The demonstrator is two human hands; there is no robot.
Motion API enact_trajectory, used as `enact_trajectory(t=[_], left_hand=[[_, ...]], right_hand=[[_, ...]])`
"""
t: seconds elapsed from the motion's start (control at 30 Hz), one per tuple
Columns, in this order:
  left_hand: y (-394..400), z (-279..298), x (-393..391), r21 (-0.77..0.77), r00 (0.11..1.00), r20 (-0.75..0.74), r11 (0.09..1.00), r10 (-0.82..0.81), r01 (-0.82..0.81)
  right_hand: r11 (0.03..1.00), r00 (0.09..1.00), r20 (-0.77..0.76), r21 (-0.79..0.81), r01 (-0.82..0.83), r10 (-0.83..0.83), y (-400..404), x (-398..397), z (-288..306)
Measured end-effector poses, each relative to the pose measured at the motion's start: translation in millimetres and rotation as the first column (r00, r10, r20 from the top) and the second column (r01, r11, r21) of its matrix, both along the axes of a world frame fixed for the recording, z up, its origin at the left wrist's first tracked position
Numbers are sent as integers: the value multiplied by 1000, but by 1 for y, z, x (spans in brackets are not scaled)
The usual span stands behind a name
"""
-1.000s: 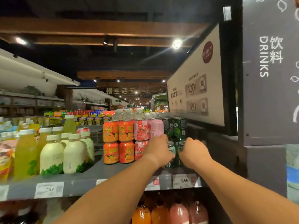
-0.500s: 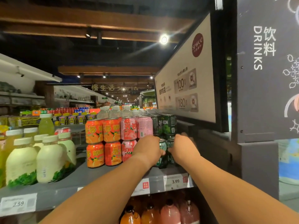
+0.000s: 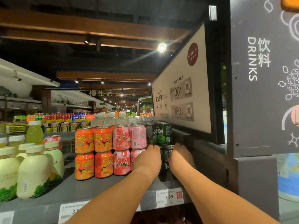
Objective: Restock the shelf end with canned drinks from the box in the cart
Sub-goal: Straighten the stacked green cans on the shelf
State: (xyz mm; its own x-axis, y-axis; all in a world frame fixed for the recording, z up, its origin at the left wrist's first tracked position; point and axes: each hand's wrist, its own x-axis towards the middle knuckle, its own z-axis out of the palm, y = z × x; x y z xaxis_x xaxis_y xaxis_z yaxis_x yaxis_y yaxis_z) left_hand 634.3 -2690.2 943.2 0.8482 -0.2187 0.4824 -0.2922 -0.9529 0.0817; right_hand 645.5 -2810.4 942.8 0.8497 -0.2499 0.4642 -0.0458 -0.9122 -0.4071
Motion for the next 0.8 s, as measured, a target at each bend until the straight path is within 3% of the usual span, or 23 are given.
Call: enact_trajectory(t=[0.33, 0.6, 0.8], left_hand=[[-14, -3, 10, 69, 995, 19, 993, 93, -94], [-9, -5, 1, 18, 989, -120, 997, 82, -80], [15, 5, -44, -26, 1000, 8, 1000, 5, -4]], right_hand=[[1000, 999, 40, 2, 4, -4, -6, 14, -3], [997, 996, 75, 48, -58, 54, -2, 0, -8], [990, 973, 197, -93, -105, 122, 7, -59, -6]])
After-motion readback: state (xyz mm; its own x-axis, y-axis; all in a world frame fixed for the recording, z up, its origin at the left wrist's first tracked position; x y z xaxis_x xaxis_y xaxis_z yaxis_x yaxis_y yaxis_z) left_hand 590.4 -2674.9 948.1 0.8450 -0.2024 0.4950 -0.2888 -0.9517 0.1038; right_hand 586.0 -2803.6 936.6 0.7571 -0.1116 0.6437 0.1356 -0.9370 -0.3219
